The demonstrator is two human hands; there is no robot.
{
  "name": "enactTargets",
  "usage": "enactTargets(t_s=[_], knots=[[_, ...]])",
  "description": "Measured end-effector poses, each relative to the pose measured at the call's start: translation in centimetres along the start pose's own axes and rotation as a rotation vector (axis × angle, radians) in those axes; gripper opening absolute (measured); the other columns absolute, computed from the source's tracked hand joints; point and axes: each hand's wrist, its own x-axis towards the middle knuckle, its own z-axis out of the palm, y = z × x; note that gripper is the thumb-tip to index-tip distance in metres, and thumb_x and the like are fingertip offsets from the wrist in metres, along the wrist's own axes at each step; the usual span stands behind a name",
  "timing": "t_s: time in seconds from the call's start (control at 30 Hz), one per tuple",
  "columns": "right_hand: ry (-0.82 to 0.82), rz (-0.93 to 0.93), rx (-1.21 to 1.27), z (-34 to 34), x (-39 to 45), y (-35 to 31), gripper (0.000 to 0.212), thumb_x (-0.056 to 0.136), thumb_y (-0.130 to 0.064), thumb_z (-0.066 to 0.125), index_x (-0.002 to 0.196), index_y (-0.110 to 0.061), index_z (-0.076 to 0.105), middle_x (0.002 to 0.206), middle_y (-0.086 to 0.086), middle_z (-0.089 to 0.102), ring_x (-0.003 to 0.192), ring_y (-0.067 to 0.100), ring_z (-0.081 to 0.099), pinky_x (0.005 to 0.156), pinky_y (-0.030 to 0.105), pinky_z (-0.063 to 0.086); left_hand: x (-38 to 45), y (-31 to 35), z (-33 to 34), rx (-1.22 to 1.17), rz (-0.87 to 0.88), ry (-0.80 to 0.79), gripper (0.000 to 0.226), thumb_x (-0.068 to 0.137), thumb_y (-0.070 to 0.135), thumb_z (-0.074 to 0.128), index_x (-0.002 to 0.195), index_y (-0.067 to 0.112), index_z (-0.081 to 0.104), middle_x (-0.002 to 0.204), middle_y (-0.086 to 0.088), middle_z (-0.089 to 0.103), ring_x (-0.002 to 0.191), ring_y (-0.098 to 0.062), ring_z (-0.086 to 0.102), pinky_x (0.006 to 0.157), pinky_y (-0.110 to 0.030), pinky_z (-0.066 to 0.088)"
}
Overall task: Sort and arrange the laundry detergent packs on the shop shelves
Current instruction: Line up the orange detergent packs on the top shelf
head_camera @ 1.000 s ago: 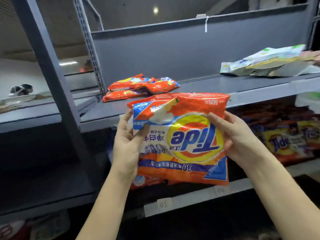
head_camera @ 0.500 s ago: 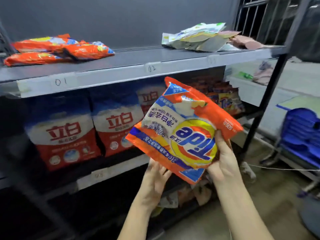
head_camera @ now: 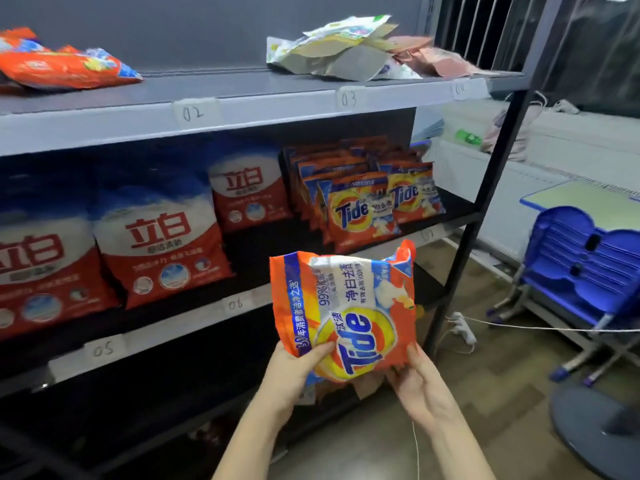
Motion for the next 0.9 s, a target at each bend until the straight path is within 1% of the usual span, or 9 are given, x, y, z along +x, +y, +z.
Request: enactTargets(t_s=[0.03,0.1,0.13,0.2,0.3,0.4,0.53,0.63,0.9], knots=[[0.079,-0.029,0.033,-1.2,0.3,-0.2,0.01,0.08,-0.024,0.07,0.083,-0.021,0.079,0.102,0.009,0.071,0.084,0.016,0.071,0.064,0.027,0.058,0.4,0.1,-0.1,0.085,0.021,-0.019,0.036,0.071,0.011,0.073,0.105,0.017,0.067,0.101,-0.004,0.074,0.093,-0.021,0.071,0.076,-0.032,0.057],[0.167,-0.071,0.037,-4.1,1.5,-0.4,0.042,0.098,-0.009,0.038,0.085,-0.017,0.077,0.099,0.007,0.072,0.087,0.017,0.071,0.066,0.028,0.059,1.3,0.3,-0.7,0.311,0.078,-0.058,0.034,0.077,0.01,0.074,0.108,0.022,0.067,0.103,0.001,0.073,0.094,-0.015,0.07,0.079,-0.032,0.056],[0.159,-0.093,-0.011,-4.9,1.8,-0.8,0.04,0.098,-0.005,0.034,0.094,-0.013,0.073,0.097,0.005,0.073,0.087,0.017,0.071,0.068,0.027,0.059,1.8,0.6,-1.2,0.458,0.123,-0.078,0.034,0.079,0.012,0.075,0.106,0.031,0.067,0.102,0.007,0.073,0.094,-0.01,0.069,0.082,-0.032,0.055],[0.09,-0.112,-0.161,-5.8,2.5,-1.8,0.03,0.09,0.001,0.042,0.112,-0.009,0.059,0.097,0.001,0.074,0.088,0.013,0.07,0.074,0.024,0.058,2.9,0.8,-1.8,0.779,0.191,-0.131,0.035,0.08,0.022,0.073,0.097,0.051,0.061,0.094,0.021,0.07,0.089,0.0,0.066,0.081,-0.026,0.053],[-0.025,-0.135,-0.424,-7.3,4.4,-2.5,0.061,0.066,0.004,0.07,0.121,-0.015,0.052,0.111,-0.005,0.069,0.101,0.008,0.065,0.078,0.021,0.055,3.8,0.5,-2.1,1.077,0.163,-0.153,0.032,0.082,0.029,0.071,0.101,0.051,0.058,0.089,0.025,0.067,0.085,0.004,0.063,0.077,-0.02,0.05],[-0.172,-0.002,-0.795,-7.8,5.7,-1.5,0.082,0.051,-0.032,0.087,0.123,-0.022,0.05,0.121,-0.011,0.064,0.115,0.004,0.057,0.088,0.019,0.049,4.4,-0.5,-3.6,1.17,0.08,-0.161,0.029,0.084,0.028,0.068,0.108,0.04,0.059,0.095,0.022,0.067,0.088,0.004,0.063,0.077,-0.019,0.052],[-0.406,0.273,-1.079,-6.3,7.1,2.1,0.059,0.066,-0.007,0.064,0.121,-0.024,0.049,0.118,-0.01,0.064,0.115,0.004,0.057,0.088,0.017,0.046,4.4,-1.9,-7.4,1.266,-0.043,-0.171,0.027,0.085,0.025,0.065,0.109,0.036,0.059,0.1,0.017,0.069,0.088,0.002,0.064,0.076,-0.023,0.055],[-0.546,0.465,-1.165,-4.9,8.3,6.8,0.062,0.075,0.0,0.07,0.122,-0.033,0.046,0.12,-0.011,0.062,0.107,0.002,0.061,0.089,0.02,0.049,4.2,-3.0,-10.9,1.343,-0.126,-0.201,0.028,0.085,0.033,0.066,0.112,0.034,0.059,0.104,0.015,0.067,0.091,0.0,0.063,0.076,-0.019,0.053],[-0.436,0.414,-1.12,-1.0,11.9,24.1,0.019,0.084,-0.015,0.069,0.102,-0.02,0.069,0.099,-0.003,0.073,0.094,0.015,0.069,0.091,0.044,0.052,5.4,-6.5,-24.2,1.227,-0.379,-0.271,0.028,0.081,0.037,0.071,0.103,0.033,0.055,0.106,0.009,0.067,0.088,-0.002,0.065,0.076,-0.019,0.056]])
